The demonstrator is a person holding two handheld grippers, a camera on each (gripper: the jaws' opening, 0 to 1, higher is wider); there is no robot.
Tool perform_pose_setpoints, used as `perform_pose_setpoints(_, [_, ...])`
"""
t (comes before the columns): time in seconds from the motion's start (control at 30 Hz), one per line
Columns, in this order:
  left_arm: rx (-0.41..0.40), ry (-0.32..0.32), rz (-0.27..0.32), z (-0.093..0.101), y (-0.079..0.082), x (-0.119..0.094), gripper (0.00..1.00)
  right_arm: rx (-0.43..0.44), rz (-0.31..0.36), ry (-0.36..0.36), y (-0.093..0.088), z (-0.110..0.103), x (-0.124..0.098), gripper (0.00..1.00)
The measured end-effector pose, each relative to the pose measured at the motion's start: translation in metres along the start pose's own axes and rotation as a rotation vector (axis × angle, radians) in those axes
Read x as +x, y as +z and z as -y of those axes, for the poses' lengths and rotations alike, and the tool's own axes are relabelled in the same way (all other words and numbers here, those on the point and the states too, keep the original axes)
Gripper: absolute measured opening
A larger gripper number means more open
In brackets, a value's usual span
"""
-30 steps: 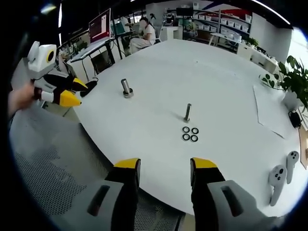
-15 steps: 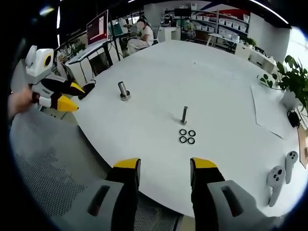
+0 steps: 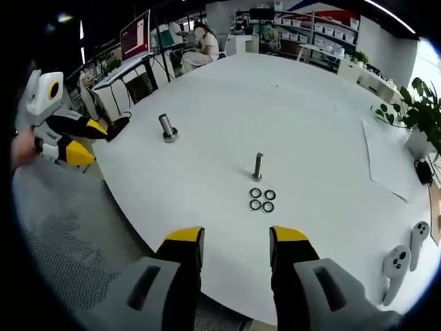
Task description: Place the washer onto the threaded stud by aligning its center hole with the stud, sliding it down to the base, and recovering from edge contact or off-axis alignment until the washer reaches the visible bottom stop.
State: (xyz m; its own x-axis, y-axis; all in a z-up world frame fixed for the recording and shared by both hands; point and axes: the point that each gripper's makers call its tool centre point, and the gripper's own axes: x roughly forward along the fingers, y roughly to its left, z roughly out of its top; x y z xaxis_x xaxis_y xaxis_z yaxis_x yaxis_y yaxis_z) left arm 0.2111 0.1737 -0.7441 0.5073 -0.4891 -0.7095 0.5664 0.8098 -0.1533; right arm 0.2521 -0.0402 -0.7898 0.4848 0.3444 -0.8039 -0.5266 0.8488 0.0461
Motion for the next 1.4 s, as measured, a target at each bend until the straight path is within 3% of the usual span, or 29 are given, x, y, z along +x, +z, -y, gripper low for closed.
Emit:
perform_pose_setpoints(0.43, [0.001, -0.002, 0.001, 0.000, 0.001, 0.000, 0.34, -0.069, -0.071, 0.039, 0.005, 0.010, 0.034, 0.34])
perform_pose_setpoints(0.73, [0.007, -0.003, -0.008, 0.001, -0.002, 0.000, 0.34, -0.096, -0.145, 0.091, -0.004, 0.010, 0.062, 0.30])
perform_pose_setpoints(0.97, [0.007, -0.004, -0.012, 0.001, -0.003, 0.001, 0.34, -0.118, -0.172, 0.096, -0.003, 0.014, 0.074, 0.30])
perform_pose_setpoints(1.4, [0.009, 0.002, -0.022, 0.000, -0.005, 0.001, 0.33, -0.234, -0.239, 0.119, -0.008, 0.015, 0.086, 0.27])
